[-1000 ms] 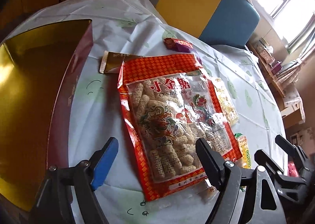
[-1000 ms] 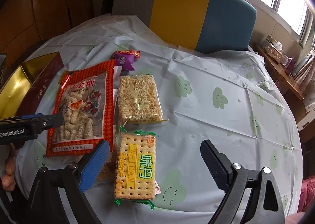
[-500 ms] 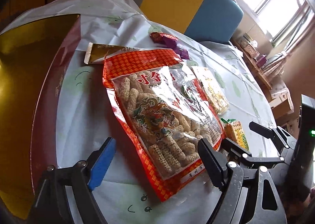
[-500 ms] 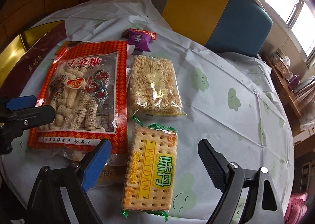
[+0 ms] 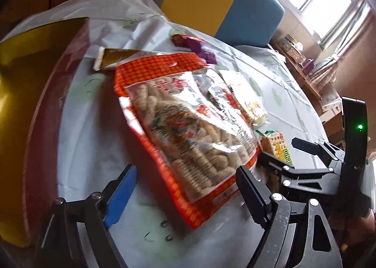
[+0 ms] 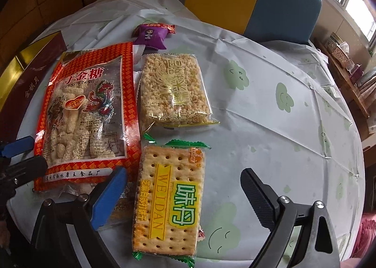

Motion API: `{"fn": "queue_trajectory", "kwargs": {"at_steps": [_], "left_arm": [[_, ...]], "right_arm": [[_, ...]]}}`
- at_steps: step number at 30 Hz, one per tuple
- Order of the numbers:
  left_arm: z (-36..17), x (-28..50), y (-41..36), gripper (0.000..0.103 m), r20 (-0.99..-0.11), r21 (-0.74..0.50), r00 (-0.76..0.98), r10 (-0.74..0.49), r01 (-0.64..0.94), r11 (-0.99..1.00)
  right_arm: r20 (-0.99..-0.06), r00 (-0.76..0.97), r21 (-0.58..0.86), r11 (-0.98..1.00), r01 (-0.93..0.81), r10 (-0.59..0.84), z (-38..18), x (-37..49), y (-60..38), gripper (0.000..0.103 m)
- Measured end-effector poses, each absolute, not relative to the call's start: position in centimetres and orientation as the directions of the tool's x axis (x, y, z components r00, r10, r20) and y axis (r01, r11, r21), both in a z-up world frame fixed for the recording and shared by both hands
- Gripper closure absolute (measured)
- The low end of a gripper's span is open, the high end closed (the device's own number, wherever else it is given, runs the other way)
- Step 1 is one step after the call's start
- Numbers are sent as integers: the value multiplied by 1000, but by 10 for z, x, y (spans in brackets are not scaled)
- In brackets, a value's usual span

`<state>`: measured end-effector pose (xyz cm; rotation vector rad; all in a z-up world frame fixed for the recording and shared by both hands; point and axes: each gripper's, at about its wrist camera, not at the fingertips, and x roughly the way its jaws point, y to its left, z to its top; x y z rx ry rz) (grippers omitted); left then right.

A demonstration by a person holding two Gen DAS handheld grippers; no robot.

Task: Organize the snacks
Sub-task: 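Close the left gripper on the red peanut candy bag's edge, then lift the red bag with the left gripper and carry it over the tin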

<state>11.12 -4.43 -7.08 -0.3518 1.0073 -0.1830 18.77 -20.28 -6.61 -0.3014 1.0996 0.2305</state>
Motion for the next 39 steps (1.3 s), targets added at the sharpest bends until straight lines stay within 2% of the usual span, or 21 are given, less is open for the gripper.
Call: {"fn": "queue_trajectory", "kwargs": {"at_steps": [1, 4, 6, 8, 9, 12, 17, 19, 23, 25, 27, 31, 35, 39], "left_arm": [[-71, 115, -50, 18, -794, -362, 526, -305, -5, 932], [-68, 127, -59, 32, -788, -356, 537, -302, 2, 934], [-64, 132, -55, 63, -789, -344, 550, -274, -25, 939], [-61, 140, -46, 78, -791, -332, 554, -258, -34, 943], [-61, 139, -41, 84, -791, -343, 551, -265, -41, 939], [-51, 139, -40, 92, -781, -335, 564, -269, -15, 942], [-49, 134, -60, 92, -771, -284, 575, -274, 74, 956], [-62, 143, -62, 80, -786, -306, 537, -306, 92, 948], [-73, 151, -49, 60, -787, -395, 513, -344, 9, 918], [-71, 150, -53, 78, -784, -390, 512, -352, 35, 920], [-59, 142, -61, 88, -776, -351, 538, -329, 64, 934], [-27, 127, -60, 93, -731, -292, 614, -299, 114, 949], [-10, 118, -45, 99, -699, -275, 650, -299, 142, 951], [-15, 116, -32, 101, -719, -260, 636, -280, 128, 957]], "right_arm": [[-897, 440, -131, 935, -330, 29, -66, 188, -203, 6], [-893, 449, -143, 932, -334, 23, -67, 186, -202, 6], [-889, 459, -164, 929, -332, 7, -67, 185, -202, 5], [-885, 465, -177, 929, -326, -5, -64, 180, -199, 5], [-885, 466, -179, 927, -328, -6, -63, 179, -200, 5], [-873, 487, -211, 913, -349, -15, -61, 176, -195, 5], [-851, 523, -282, 883, -374, -50, -59, 168, -187, 10], [-855, 515, -285, 889, -358, -67, -61, 170, -190, 10], [-865, 499, -250, 906, -343, -50, -63, 173, -195, 13], [-867, 496, -247, 906, -343, -49, -64, 173, -196, 13], [-866, 498, -246, 905, -347, -45, -63, 173, -196, 13], [-870, 491, -235, 906, -353, -34, -62, 174, -196, 13], [-905, 422, -91, 938, -335, 63, -55, 180, -207, 13], [-886, 453, -40, 956, -290, 100, -45, 180, -217, 13]]}}
